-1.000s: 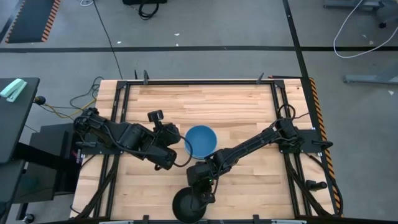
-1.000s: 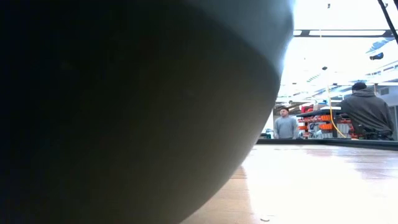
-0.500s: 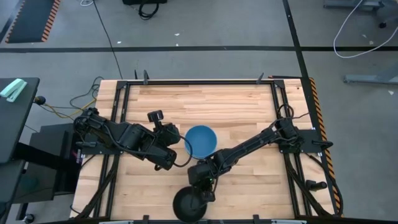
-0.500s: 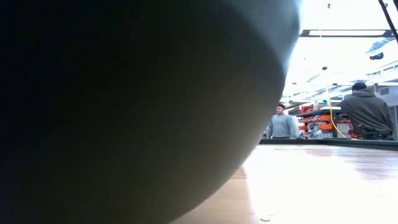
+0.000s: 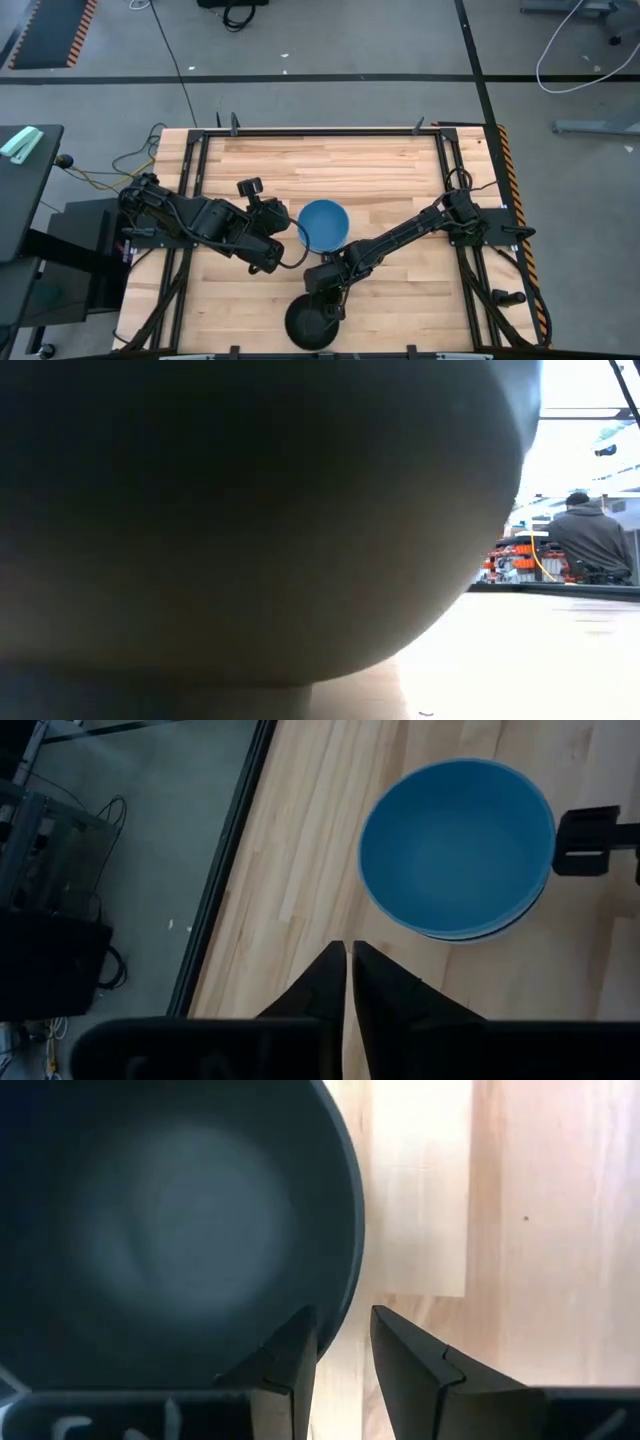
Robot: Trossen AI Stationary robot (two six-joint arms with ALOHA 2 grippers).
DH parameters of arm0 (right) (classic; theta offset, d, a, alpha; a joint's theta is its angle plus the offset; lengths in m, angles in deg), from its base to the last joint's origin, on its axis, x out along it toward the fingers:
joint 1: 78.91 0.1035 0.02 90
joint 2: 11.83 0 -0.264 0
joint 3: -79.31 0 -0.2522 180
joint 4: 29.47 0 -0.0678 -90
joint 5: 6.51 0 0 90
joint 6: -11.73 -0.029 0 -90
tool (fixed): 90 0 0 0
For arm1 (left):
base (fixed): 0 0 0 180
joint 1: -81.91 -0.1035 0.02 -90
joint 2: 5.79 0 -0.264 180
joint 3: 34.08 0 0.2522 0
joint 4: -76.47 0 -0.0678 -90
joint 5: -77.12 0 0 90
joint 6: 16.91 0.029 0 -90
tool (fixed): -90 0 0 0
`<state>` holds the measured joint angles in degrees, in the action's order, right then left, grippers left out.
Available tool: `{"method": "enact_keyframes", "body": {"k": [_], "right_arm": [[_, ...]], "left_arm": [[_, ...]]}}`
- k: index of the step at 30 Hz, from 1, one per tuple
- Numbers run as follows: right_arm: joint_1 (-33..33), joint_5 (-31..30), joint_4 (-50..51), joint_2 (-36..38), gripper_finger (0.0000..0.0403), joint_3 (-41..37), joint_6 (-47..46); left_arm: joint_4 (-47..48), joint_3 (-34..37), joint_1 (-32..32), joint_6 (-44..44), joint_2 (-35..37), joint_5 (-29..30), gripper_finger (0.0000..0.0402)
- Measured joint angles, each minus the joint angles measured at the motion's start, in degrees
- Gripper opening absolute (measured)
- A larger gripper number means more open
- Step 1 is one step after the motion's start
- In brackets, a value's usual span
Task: Nest bowls inside each other
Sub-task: Stack the black bowl on top of the blue bowl
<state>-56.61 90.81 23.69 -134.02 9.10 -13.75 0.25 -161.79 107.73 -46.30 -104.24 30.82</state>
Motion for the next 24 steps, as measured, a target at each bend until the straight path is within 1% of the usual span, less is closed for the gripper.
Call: {"method": "enact_keyframes", "body": {"k": [6, 10, 13, 19, 24], "right_arm": [[0.0, -0.9, 0.6, 0.0, 0.0106, 0.0, -0.3], [0.0, -1.3, 0.7, 0.0, 0.0104, 0.0, -0.1], [0.1, -1.8, 0.7, 0.0, 0.0095, 0.0, -0.1], [1.4, -3.6, 0.9, 0.0, 0.0054, 0.0, -0.4], [2.6, -4.5, 0.9, 0.0, 0.0012, 0.0, -0.3]], "left_arm": [[0.0, 0.0, 0.0, -0.1, 0.0, 0.0, 0.0021], [0.0, 0.0, 0.0, -0.1, 0.0, 0.0, 0.0024], [0.0, 0.0, 0.0, -0.1, 0.0, 0.0, 0.0029], [0.0, 0.0, 0.0, -0.3, 0.0, -0.1, 0.0034], [0.0, 0.0, 0.1, -0.4, 0.0, -0.1, 0.0027]]}}
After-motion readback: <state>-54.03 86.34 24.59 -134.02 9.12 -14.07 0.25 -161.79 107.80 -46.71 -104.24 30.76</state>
